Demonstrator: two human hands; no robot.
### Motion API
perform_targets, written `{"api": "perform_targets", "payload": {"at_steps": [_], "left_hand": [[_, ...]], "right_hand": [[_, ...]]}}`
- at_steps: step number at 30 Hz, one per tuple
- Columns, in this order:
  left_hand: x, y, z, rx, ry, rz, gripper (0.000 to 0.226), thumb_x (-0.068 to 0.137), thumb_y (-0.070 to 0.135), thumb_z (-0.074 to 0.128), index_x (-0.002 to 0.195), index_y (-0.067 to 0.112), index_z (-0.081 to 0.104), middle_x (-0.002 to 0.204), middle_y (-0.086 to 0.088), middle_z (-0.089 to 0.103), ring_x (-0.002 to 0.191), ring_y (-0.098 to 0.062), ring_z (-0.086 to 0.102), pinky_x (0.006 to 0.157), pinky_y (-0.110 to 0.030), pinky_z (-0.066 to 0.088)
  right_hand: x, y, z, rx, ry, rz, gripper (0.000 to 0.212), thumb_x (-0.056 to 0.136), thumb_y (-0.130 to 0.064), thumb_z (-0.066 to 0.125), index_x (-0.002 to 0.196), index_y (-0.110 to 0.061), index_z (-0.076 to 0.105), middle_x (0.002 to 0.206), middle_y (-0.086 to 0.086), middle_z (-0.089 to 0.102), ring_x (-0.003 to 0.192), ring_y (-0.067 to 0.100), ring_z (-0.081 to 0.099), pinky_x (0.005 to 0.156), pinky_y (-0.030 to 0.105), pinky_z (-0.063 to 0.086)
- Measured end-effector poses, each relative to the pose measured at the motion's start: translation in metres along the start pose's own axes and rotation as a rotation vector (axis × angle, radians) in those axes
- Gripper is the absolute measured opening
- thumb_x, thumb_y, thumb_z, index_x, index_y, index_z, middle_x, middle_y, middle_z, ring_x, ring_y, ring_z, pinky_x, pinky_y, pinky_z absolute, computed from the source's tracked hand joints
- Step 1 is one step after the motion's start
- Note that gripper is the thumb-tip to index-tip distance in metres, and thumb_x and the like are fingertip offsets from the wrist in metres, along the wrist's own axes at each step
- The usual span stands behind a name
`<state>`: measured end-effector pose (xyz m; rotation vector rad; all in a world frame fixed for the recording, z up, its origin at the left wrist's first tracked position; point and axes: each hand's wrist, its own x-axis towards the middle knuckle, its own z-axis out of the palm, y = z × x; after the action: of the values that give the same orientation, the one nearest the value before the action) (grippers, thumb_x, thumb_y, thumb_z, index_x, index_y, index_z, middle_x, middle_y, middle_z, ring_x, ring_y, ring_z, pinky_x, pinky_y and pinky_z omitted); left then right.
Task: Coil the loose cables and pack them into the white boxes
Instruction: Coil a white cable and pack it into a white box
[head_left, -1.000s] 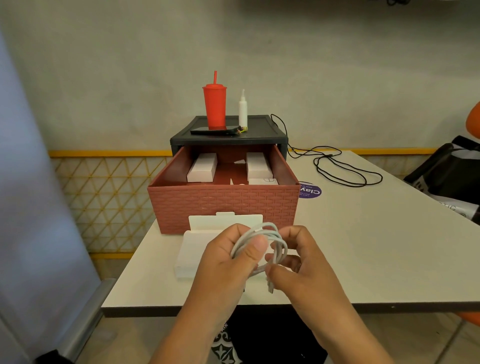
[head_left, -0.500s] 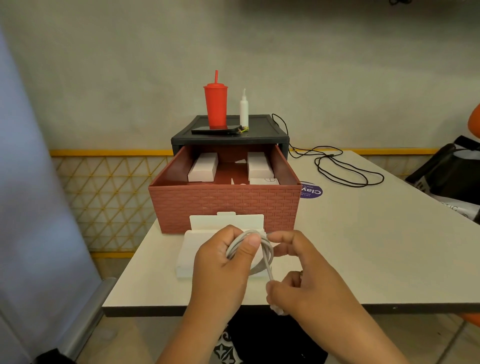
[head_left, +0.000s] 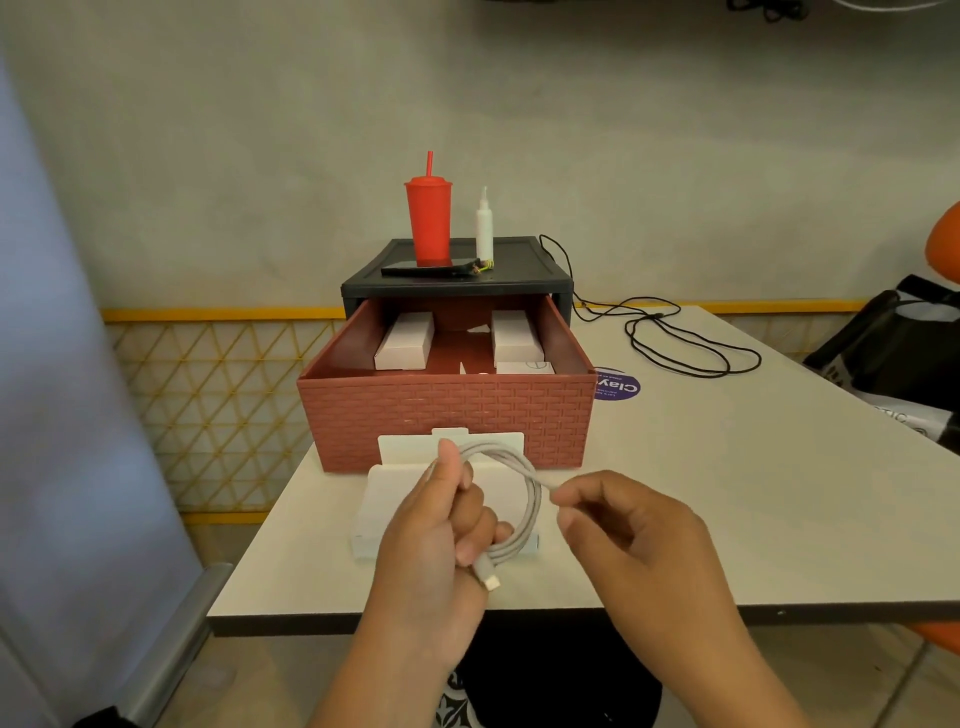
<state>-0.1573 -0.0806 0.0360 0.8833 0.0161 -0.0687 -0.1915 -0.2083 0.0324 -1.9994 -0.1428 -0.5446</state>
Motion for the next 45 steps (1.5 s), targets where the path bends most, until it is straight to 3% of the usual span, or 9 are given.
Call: {"api": "perform_targets", "payload": {"at_steps": [4, 7, 14, 21, 29, 33, 36, 41, 45], "left_hand": [[-0.001, -0.008, 0.005, -0.278, -0.037, -0.059, 0.034, 0.077, 0.045, 0.049, 0.060, 0.016, 0.042, 0.053, 0.002, 0.036, 0.049, -0.010, 0.038, 0.066, -0.026, 0.039], [-0.003, -0.015, 0.011, -0.220, -0.026, -0.046, 0.042, 0.075, 0.051, 0.046, 0.050, 0.019, 0.054, 0.067, 0.001, 0.055, 0.072, -0.014, 0.052, 0.077, -0.031, 0.045], [-0.005, -0.030, 0.010, -0.115, -0.081, -0.081, 0.038, 0.073, 0.056, 0.043, 0.059, 0.022, 0.050, 0.106, -0.001, 0.063, 0.112, -0.025, 0.049, 0.082, -0.033, 0.038], [-0.006, -0.036, 0.007, 0.070, -0.194, -0.106, 0.044, 0.081, 0.062, 0.047, 0.056, 0.026, 0.053, 0.097, 0.004, 0.066, 0.101, -0.013, 0.059, 0.106, -0.038, 0.029], [0.008, -0.042, -0.015, 0.346, -0.201, -0.065, 0.039, 0.079, 0.054, 0.040, 0.066, 0.025, 0.063, 0.103, 0.006, 0.067, 0.114, -0.019, 0.054, 0.104, -0.039, 0.031], [0.023, -0.044, -0.028, 0.653, -0.075, 0.150, 0.017, 0.094, 0.028, 0.047, 0.094, 0.028, 0.064, 0.106, 0.009, 0.066, 0.104, -0.006, 0.057, 0.092, -0.022, 0.041], [0.039, -0.030, -0.042, 0.719, 0.162, 0.357, 0.017, 0.092, 0.013, 0.053, 0.088, 0.026, 0.063, 0.095, 0.007, 0.063, 0.090, -0.012, 0.056, 0.081, -0.025, 0.044], [0.065, -0.009, -0.069, 0.910, 0.429, 0.497, 0.013, 0.089, 0.009, 0.056, 0.091, 0.020, 0.061, 0.105, 0.004, 0.051, 0.092, -0.012, 0.050, 0.075, -0.019, 0.035], [0.077, -0.002, -0.075, 0.956, 0.504, 0.537, 0.015, 0.088, 0.005, 0.057, 0.099, 0.014, 0.062, 0.110, 0.004, 0.044, 0.094, -0.011, 0.049, 0.083, -0.016, 0.033]], "right_hand": [[-0.008, -0.003, 0.016, 0.349, -0.078, 0.073, 0.025, 0.085, -0.010, 0.062, 0.096, -0.032, 0.061, 0.093, -0.028, 0.065, 0.093, -0.007, 0.060, 0.078, 0.007, 0.045], [-0.013, -0.002, 0.028, 0.479, -0.059, 0.140, 0.031, 0.087, -0.009, 0.058, 0.104, -0.035, 0.053, 0.093, -0.033, 0.062, 0.093, -0.009, 0.060, 0.071, 0.006, 0.046], [-0.002, 0.005, 0.032, 0.635, 0.208, 0.263, 0.009, 0.092, -0.016, 0.050, 0.090, -0.022, 0.056, 0.084, -0.004, 0.064, 0.064, 0.008, 0.062, 0.060, 0.026, 0.052], [0.013, 0.021, 0.033, 0.621, 0.375, 0.341, 0.017, 0.094, -0.029, 0.046, 0.087, -0.016, 0.056, 0.067, 0.000, 0.050, 0.058, 0.010, 0.047, 0.059, 0.032, 0.044], [0.024, 0.046, 0.040, 0.612, 0.240, 0.451, 0.042, 0.094, -0.041, 0.040, 0.078, -0.008, 0.061, 0.056, 0.000, 0.050, 0.052, 0.012, 0.050, 0.052, 0.028, 0.044], [0.034, 0.065, 0.041, 0.458, 0.243, 0.427, 0.046, 0.091, -0.046, 0.042, 0.074, -0.007, 0.061, 0.053, -0.001, 0.048, 0.056, 0.017, 0.046, 0.055, 0.029, 0.037], [0.041, 0.080, 0.041, 0.383, 0.254, 0.424, 0.042, 0.095, -0.041, 0.042, 0.070, -0.011, 0.058, 0.054, -0.002, 0.048, 0.053, 0.012, 0.043, 0.054, 0.025, 0.034], [0.050, 0.098, 0.047, 0.331, 0.241, 0.385, 0.044, 0.096, -0.038, 0.042, 0.065, -0.009, 0.054, 0.060, -0.001, 0.054, 0.059, 0.013, 0.049, 0.054, 0.016, 0.038], [0.059, 0.106, 0.056, 0.292, 0.167, 0.379, 0.041, 0.094, -0.042, 0.042, 0.083, -0.012, 0.067, 0.084, -0.007, 0.070, 0.087, 0.015, 0.063, 0.083, 0.038, 0.050]]}}
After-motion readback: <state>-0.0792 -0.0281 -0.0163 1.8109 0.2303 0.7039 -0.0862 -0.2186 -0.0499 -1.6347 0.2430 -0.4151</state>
